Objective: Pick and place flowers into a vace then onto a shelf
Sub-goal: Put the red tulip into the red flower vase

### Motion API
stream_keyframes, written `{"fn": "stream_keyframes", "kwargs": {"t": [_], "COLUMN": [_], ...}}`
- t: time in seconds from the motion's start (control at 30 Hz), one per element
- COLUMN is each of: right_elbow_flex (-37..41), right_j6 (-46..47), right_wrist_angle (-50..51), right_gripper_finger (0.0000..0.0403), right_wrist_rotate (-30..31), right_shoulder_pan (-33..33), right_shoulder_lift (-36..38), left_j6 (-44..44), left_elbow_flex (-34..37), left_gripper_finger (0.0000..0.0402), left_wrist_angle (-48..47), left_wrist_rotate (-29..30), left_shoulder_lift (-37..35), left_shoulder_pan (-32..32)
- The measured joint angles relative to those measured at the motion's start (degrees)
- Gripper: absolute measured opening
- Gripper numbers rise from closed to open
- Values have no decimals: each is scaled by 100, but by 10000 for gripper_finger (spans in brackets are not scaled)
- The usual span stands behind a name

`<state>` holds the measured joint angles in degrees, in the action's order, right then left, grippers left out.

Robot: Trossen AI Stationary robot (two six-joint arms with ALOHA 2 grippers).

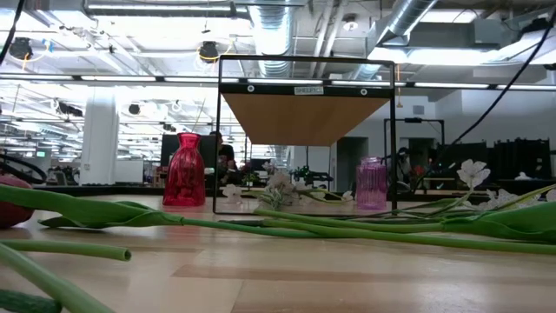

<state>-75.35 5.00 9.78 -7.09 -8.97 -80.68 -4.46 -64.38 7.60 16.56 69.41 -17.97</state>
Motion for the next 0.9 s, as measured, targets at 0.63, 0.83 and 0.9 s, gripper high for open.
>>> {"fn": "stream_keyframes", "kwargs": {"t": [0.63, 0.83, 0.9], "right_elbow_flex": [9, -2, -2], "right_j6": [-61, -57, -66], "right_wrist_angle": [-1016, -1081, -1157], "right_gripper_finger": [2, 3, 2], "right_wrist_rotate": [74, 100, 98], "right_shoulder_pan": [-101, -190, -192], "right_shoulder_lift": [-524, -707, -717], "left_j6": [-89, -41, -41], "left_elbow_flex": [4, 4, 4], "left_gripper_finger": [143, 143, 143], "left_wrist_angle": [-284, -319, -277], "left_wrist_rotate": [-579, -582, -588], "left_shoulder_lift": [420, 474, 472], "left_shoulder_pan": [267, 260, 260]}}
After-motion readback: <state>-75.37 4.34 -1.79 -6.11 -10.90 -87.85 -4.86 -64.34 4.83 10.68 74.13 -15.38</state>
